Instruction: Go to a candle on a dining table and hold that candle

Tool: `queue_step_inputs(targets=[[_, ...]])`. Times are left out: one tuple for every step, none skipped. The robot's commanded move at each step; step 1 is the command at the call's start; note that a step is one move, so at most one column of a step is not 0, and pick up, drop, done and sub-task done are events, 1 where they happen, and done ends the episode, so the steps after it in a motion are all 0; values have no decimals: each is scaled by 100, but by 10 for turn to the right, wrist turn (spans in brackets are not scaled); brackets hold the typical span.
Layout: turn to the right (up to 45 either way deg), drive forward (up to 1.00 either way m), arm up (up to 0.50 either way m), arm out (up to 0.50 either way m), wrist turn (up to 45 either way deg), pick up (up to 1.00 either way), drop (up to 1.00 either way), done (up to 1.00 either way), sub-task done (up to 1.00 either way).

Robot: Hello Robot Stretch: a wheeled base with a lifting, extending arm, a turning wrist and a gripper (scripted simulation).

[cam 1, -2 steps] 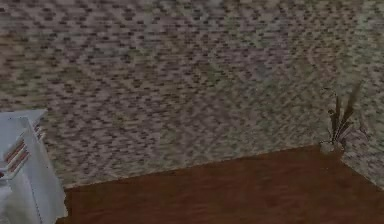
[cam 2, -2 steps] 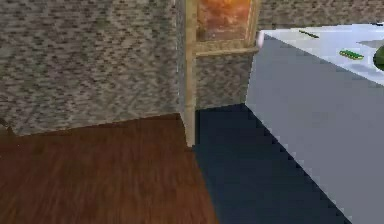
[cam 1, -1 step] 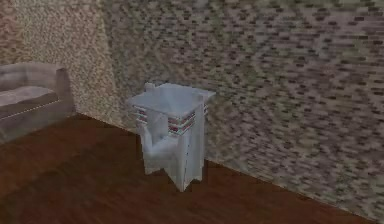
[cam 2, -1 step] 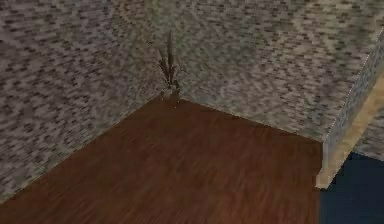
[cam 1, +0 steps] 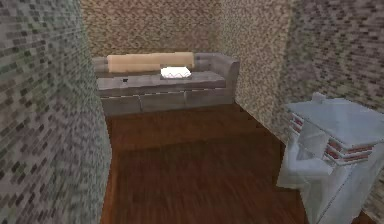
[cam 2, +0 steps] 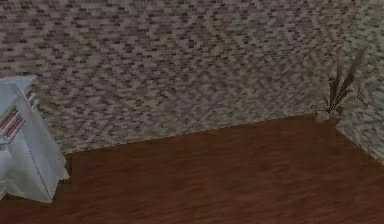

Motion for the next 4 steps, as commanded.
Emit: queue_step_inputs(targets=[[-150,0,0,0,0,0,0,0,0],[0,100,0,0,0,0,0,0,0],[0,100,0,0,0,0,0,0,0],[-60,0,0,0,0,0,0,0,0]])
